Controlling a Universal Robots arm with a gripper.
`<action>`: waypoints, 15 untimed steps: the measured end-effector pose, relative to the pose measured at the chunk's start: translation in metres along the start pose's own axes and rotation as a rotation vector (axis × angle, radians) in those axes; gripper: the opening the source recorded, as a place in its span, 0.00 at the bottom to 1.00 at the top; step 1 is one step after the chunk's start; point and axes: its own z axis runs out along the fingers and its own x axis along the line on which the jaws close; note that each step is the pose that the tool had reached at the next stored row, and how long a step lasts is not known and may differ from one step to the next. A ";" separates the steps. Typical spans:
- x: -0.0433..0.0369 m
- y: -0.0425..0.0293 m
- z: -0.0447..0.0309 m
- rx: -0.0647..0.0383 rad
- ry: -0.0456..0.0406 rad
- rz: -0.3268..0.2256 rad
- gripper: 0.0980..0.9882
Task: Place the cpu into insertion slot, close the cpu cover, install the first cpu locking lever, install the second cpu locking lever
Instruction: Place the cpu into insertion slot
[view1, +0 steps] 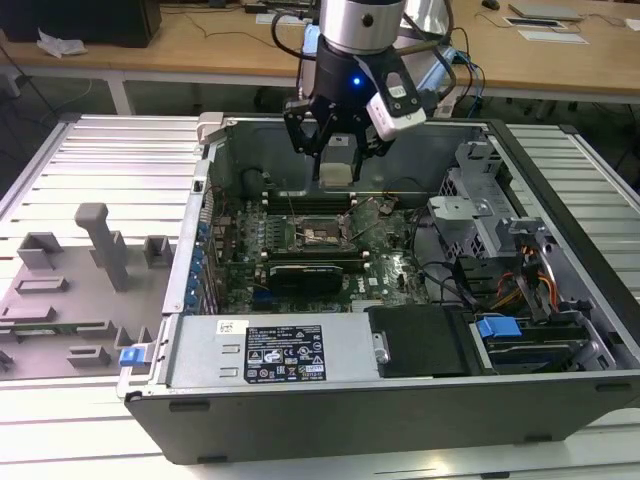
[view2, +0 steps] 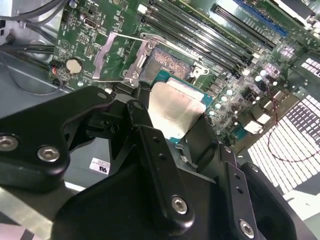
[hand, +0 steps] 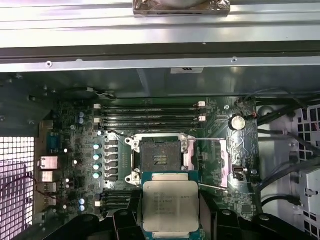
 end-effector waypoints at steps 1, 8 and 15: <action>0.0000 -0.0001 0.0015 0.000 -0.0002 0.000 0.50; 0.0001 -0.0013 0.0152 0.000 -0.0018 0.000 0.50; 0.0001 -0.0021 0.0245 0.000 -0.0020 0.000 0.50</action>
